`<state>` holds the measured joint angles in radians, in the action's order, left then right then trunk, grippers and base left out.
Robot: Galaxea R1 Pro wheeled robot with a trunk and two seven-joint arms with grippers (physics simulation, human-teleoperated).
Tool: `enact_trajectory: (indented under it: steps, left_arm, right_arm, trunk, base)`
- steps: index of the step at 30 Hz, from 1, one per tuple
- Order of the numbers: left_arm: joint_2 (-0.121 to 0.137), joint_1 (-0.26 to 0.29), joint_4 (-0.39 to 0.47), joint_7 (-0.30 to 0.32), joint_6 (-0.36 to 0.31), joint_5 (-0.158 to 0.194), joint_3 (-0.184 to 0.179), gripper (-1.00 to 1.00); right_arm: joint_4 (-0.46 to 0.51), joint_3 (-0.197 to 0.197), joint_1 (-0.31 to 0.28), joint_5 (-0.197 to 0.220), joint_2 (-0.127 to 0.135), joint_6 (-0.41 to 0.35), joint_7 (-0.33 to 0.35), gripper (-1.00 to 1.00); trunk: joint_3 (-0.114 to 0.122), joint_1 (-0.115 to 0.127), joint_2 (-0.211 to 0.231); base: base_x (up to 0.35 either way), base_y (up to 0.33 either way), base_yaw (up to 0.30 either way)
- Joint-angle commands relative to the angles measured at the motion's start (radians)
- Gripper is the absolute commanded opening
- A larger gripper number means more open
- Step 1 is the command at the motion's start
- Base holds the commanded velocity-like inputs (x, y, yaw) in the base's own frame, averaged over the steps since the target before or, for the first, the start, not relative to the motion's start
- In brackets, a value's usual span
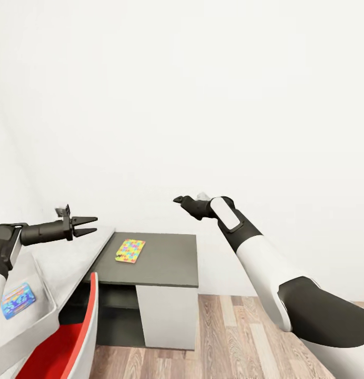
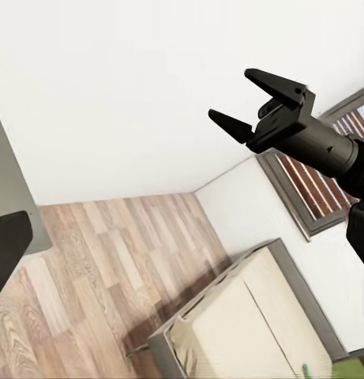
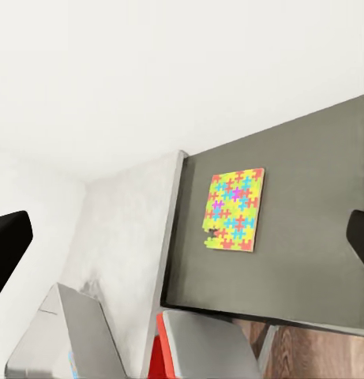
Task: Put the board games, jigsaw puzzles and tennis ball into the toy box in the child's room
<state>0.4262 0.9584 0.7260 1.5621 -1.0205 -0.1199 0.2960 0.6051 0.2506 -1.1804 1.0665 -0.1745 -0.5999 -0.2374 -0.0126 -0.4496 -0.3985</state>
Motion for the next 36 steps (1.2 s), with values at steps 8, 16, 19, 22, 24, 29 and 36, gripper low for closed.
enact_trajectory:
  steps: [8, 16, 19, 22, 24, 29, 36]
  left_arm:
    - [0.000, 0.000, 0.001, 0.009, -0.010, -0.011, 0.003, 1.00]
    - [0.000, 0.000, 0.001, 0.009, -0.010, -0.011, 0.002, 1.00]
    - [0.000, 0.000, 0.001, 0.009, -0.010, -0.011, 0.002, 1.00]
    - [0.000, 0.000, 0.001, 0.009, -0.010, -0.011, 0.002, 1.00]
    - [0.000, 0.000, 0.001, 0.009, -0.010, -0.011, 0.002, 1.00]
    - [0.000, 0.000, 0.001, 0.009, -0.010, -0.011, 0.001, 1.00]
    - [0.000, 0.000, 0.001, 0.009, -0.010, -0.011, 0.000, 1.00]
  right_arm:
    - [0.001, 0.002, -0.001, 0.010, 0.000, 0.000, -0.010, 1.00]
    - [0.001, 0.001, -0.001, 0.009, 0.000, 0.000, -0.010, 1.00]
    - [0.001, 0.001, -0.001, 0.010, 0.000, 0.000, -0.010, 1.00]
    - [0.001, 0.002, -0.001, 0.010, 0.000, 0.000, -0.010, 1.00]
    - [0.001, 0.002, -0.001, 0.010, 0.000, 0.000, -0.010, 1.00]
    - [0.001, 0.001, -0.001, 0.010, 0.000, 0.000, -0.010, 1.00]
    - [0.001, 0.002, -0.001, 0.010, 0.000, 0.000, -0.010, 1.00]
  trunk:
    - [0.004, 0.000, -0.002]
    - [0.011, 0.000, -0.002]
    - [0.013, 0.000, -0.002]
    - [0.015, 0.000, -0.002]
    - [0.017, 0.000, -0.002]
    - [0.021, 0.000, -0.002]
    - [0.027, 0.000, -0.002]
  base:
    - [-0.063, 0.015, -0.277]
    - [-0.009, 0.003, -0.276]
    - [-0.001, 0.000, -0.275]
    - [-0.001, 0.000, -0.274]
    - [0.000, 0.000, -0.273]
    - [0.000, 0.000, -0.271]
    - [0.000, 0.000, -0.265]
